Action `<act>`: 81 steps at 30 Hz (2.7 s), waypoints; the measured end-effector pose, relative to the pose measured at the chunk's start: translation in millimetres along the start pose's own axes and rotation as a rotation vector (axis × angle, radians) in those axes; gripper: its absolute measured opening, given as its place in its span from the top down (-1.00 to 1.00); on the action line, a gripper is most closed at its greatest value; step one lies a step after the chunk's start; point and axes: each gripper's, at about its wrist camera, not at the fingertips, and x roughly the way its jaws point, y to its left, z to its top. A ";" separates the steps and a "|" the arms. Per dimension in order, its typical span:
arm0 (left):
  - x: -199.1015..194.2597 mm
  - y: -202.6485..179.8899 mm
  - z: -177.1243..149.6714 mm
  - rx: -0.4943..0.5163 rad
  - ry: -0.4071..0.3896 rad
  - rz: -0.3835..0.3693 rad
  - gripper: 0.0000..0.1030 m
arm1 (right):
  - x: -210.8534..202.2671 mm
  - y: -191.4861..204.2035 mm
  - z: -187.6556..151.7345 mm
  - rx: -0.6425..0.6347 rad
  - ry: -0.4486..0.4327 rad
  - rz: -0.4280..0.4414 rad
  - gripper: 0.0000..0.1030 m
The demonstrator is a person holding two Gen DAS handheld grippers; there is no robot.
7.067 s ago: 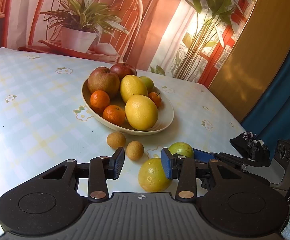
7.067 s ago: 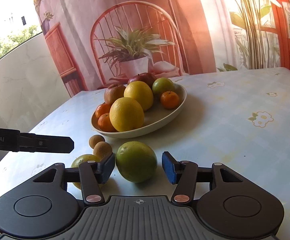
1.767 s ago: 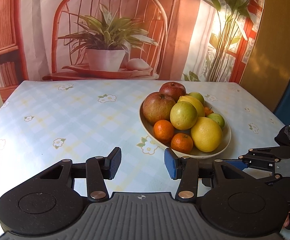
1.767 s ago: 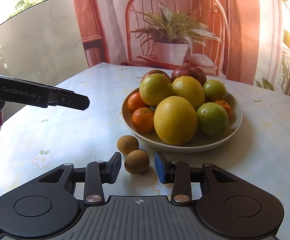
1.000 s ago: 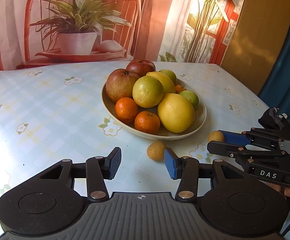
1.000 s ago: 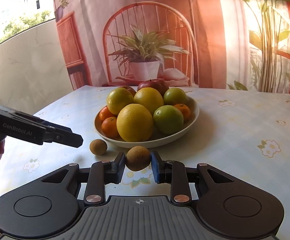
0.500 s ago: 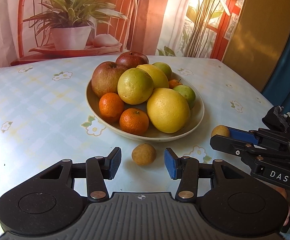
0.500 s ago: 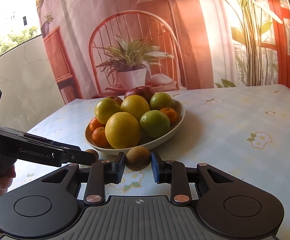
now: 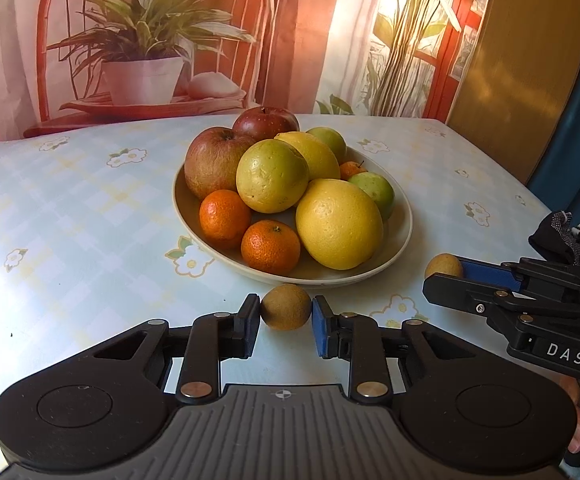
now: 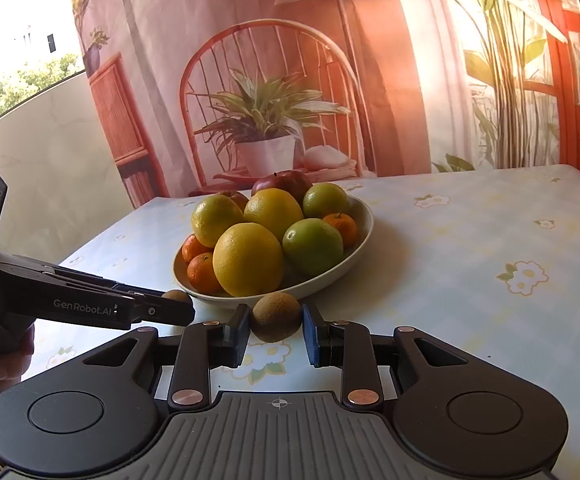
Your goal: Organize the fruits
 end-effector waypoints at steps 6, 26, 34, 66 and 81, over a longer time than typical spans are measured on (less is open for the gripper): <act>-17.3 0.2 5.3 0.040 -0.056 0.004 0.43 | 0.4 -0.4 -0.5 0.010 0.002 -0.001 0.50; -19.1 5.1 78.3 0.032 -0.179 0.007 0.43 | 23.0 -24.0 67.0 0.015 -0.015 -0.024 0.50; 16.6 12.9 101.0 -0.002 -0.135 0.010 0.43 | 75.8 -30.9 97.9 -0.018 0.005 -0.045 0.50; 24.0 17.9 92.7 0.044 -0.110 0.045 -0.44 | 89.0 -32.0 101.2 -0.023 0.042 -0.092 0.05; -65.3 22.7 78.5 -0.043 -0.213 0.143 -0.87 | 10.8 1.9 126.2 0.011 0.001 -0.238 -0.99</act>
